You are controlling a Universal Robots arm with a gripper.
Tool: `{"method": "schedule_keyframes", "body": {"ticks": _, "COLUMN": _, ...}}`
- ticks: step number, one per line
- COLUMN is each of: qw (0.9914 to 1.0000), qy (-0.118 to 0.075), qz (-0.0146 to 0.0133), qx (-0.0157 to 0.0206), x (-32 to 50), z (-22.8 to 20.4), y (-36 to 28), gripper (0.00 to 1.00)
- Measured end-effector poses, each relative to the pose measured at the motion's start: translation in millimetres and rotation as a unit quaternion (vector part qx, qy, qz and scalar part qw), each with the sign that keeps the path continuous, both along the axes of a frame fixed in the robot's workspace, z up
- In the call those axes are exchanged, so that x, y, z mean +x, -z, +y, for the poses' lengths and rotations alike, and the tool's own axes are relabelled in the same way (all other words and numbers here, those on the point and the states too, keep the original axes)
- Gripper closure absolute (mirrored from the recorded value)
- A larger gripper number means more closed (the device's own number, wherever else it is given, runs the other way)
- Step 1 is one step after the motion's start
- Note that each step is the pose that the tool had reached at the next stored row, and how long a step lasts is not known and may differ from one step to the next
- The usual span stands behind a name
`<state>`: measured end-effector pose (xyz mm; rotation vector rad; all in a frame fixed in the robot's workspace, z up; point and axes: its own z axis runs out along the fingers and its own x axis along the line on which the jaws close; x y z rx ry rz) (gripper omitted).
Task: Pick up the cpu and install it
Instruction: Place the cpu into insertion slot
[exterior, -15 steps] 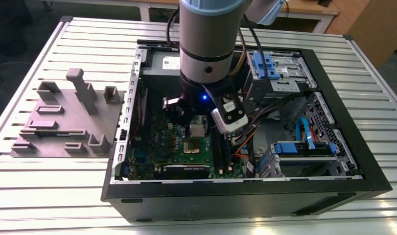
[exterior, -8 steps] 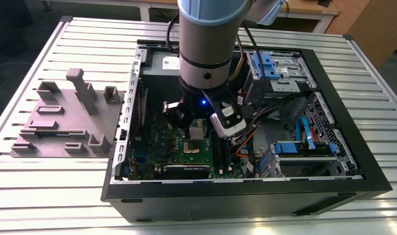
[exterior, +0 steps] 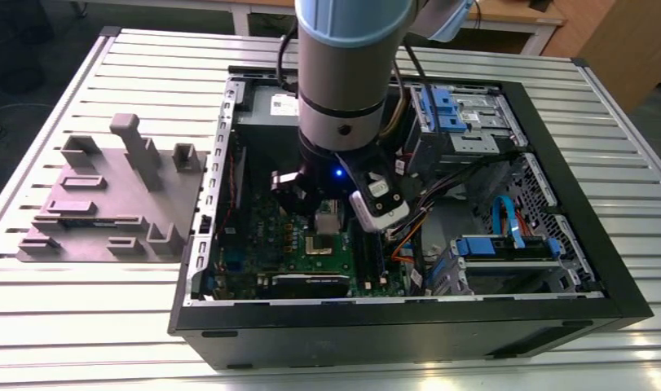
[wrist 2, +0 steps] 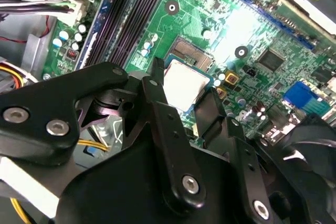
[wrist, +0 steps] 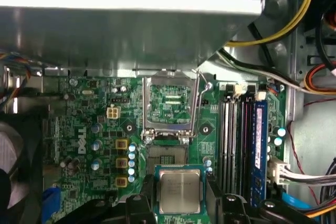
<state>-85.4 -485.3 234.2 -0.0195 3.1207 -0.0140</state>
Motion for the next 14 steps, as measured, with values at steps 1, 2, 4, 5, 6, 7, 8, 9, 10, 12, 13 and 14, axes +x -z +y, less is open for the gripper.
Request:
{"method": "schedule_keyframes", "body": {"ticks": 1, "qw": 1.0, "qy": 0.0, "qz": 0.0, "qx": -0.0001, "x": 0.0, "z": -1.0, "y": 0.5, "gripper": 0.53}}
{"method": "schedule_keyframes", "body": {"ticks": 2, "qw": 1.0, "qy": 0.0, "qz": 0.0, "qx": 0.0, "x": 0.0, "z": -1.7, "y": 1.5, "gripper": 0.53}}
{"method": "schedule_keyframes", "body": {"ticks": 4, "qw": 1.0, "qy": 0.0, "qz": 0.0, "qx": 0.0001, "x": -0.1, "z": -2.0, "y": 5.1, "gripper": 0.53}}
{"method": "schedule_keyframes", "body": {"ticks": 5, "qw": 1.0, "qy": 0.0, "qz": 0.0, "qx": 0.0, "x": -0.2, "z": -2.2, "y": 6.7, "gripper": 0.53}}
{"method": "schedule_keyframes", "body": {"ticks": 6, "qw": 1.0, "qy": 0.0, "qz": 0.0, "qx": 0.0, "x": -0.4, "z": -2.4, "y": 7.9, "gripper": 0.53}}
{"method": "schedule_keyframes", "body": {"ticks": 7, "qw": 1.0, "qy": 0.0, "qz": 0.0, "qx": 0.0, "x": -0.6, "z": -2.5, "y": 9.4, "gripper": 0.53}}
{"method": "schedule_keyframes", "body": {"ticks": 8, "qw": 1.0, "qy": 0.0, "qz": 0.0, "qx": 0.0, "x": -0.7, "z": -2.5, "y": 11.2, "gripper": 0.53}}
{"method": "schedule_keyframes", "body": {"ticks": 9, "qw": 1.0, "qy": 0.0, "qz": 0.0001, "qx": 0.0, "x": -1.0, "z": -2.5, "y": 13.0, "gripper": 0.53}}
{"method": "schedule_keyframes", "body": {"ticks": 10, "qw": 1.0, "qy": 0.0, "qz": 0.0001, "qx": 0.0, "x": -1.7, "z": -2.5, "y": 14.9, "gripper": 0.53}}
{"method": "schedule_keyframes", "body": {"ticks": 12, "qw": 1.0, "qy": 0.0, "qz": 0.0001, "qx": 0.0, "x": -3.3, "z": -2.5, "y": 18.4, "gripper": 0.53}}
{"method": "schedule_keyframes", "body": {"ticks": 13, "qw": 1.0, "qy": 0.0, "qz": 0.0001, "qx": 0.0, "x": -3.9, "z": -2.5, "y": 20.0, "gripper": 0.53}}
{"method": "schedule_keyframes", "body": {"ticks": 14, "qw": 1.0, "qy": 0.0, "qz": 0.0001, "qx": 0.0, "x": -4.4, "z": -2.5, "y": 21.3, "gripper": 0.53}}
